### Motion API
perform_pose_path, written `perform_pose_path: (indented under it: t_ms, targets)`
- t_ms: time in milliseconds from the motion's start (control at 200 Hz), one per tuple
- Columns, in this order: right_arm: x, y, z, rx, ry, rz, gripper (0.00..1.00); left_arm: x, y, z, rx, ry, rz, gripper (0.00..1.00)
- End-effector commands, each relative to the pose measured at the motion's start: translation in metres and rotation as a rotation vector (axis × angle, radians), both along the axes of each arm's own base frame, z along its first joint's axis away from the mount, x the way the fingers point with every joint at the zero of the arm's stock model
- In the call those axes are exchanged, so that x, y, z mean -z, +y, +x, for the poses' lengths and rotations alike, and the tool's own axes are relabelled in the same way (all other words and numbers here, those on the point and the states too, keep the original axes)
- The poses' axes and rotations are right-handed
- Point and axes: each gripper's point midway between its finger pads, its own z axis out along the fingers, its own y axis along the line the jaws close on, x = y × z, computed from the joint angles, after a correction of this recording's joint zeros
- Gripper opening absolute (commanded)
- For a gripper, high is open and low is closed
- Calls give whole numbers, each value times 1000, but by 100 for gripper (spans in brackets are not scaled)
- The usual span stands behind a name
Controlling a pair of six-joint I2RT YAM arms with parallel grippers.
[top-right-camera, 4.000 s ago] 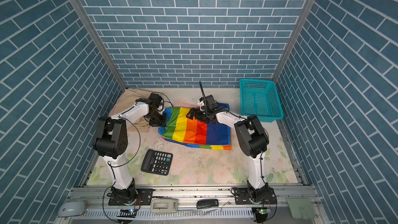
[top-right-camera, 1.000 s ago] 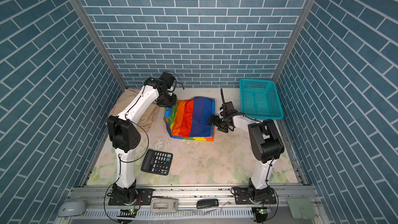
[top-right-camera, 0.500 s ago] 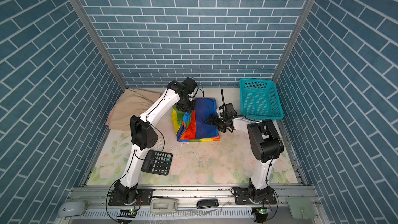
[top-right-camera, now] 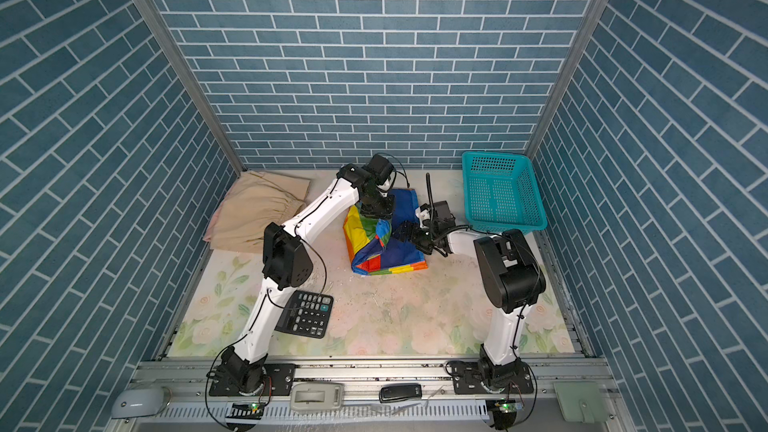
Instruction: Fold and stack the shorts
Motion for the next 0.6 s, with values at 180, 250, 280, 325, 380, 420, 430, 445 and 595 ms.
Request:
perform_pose_path:
  t_ms: [180, 250, 280, 325, 380, 420, 430, 445, 595]
  targets:
    - [21, -17, -39, -3, 127, -91, 99, 27, -28, -7, 20, 32, -79, 8]
    - [12, -22, -41, -5, 111, -104, 99, 29, -34, -8, 30, 32, -111, 18]
    - [6, -24, -42, -7, 101, -106, 99, 27, -37, -8, 34, 29, -129, 19]
    - [-2, -29, -43, -3, 86, -111, 99, 19, -42, -7, 43, 17, -162, 27]
    - [-14, -36, -44, 1, 59, -120, 99, 1, -45, -3, 52, -25, -188, 53]
    - [-23, -43, -45, 8, 39, -131, 99, -19, -45, 0, 62, -69, -207, 64]
    - [-25, -44, -45, 9, 35, -136, 99, -25, -45, 1, 66, -82, -211, 67]
    - [-29, -47, -45, 11, 24, -141, 99, -35, -44, 2, 69, -104, -218, 73]
    - [-65, -70, -41, 25, -84, -254, 99, -131, -19, 10, 62, -313, -292, 100]
